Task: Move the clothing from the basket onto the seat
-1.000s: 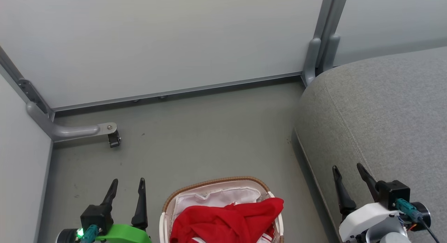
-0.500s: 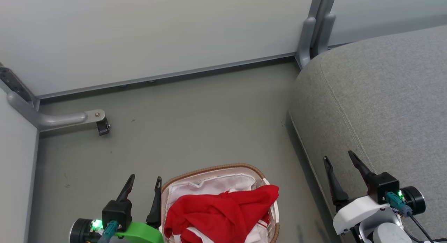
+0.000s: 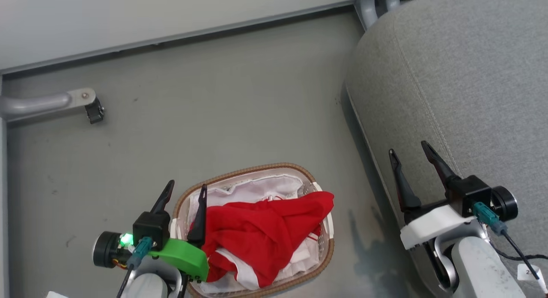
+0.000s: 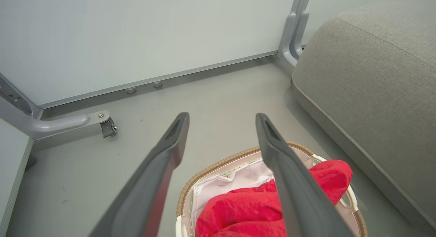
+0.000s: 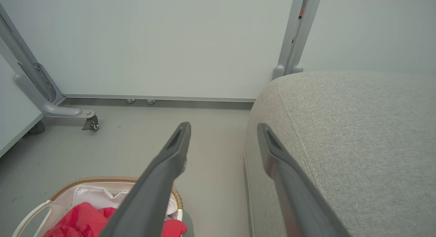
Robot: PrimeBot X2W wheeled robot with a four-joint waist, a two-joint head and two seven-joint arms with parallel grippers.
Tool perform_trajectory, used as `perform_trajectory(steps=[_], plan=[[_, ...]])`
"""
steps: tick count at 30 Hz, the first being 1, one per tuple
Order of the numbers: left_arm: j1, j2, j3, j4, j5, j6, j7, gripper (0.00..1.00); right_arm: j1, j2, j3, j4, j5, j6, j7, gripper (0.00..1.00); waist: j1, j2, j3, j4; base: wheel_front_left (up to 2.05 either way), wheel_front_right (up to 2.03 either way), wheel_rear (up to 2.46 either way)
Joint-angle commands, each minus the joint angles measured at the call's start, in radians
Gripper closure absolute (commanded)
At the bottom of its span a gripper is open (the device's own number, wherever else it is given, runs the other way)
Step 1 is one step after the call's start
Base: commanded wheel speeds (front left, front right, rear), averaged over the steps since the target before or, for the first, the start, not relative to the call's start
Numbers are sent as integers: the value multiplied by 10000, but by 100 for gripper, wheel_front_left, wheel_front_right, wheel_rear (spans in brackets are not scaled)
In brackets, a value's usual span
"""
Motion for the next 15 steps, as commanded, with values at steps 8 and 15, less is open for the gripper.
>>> perform_trajectory(steps=[8, 15], plan=[[-1165, 19, -288, 824, -18, -25, -23, 0, -921, 35, 142, -476, 123, -6, -46, 0, 0, 0, 2201, -517, 0, 0, 0], [-1873, 48, -577, 1796, 5, -17, -23, 0, -1415, 30, 354, -723, 118, -6, -47, 0, 0, 0, 3183, -693, 0, 0, 0]])
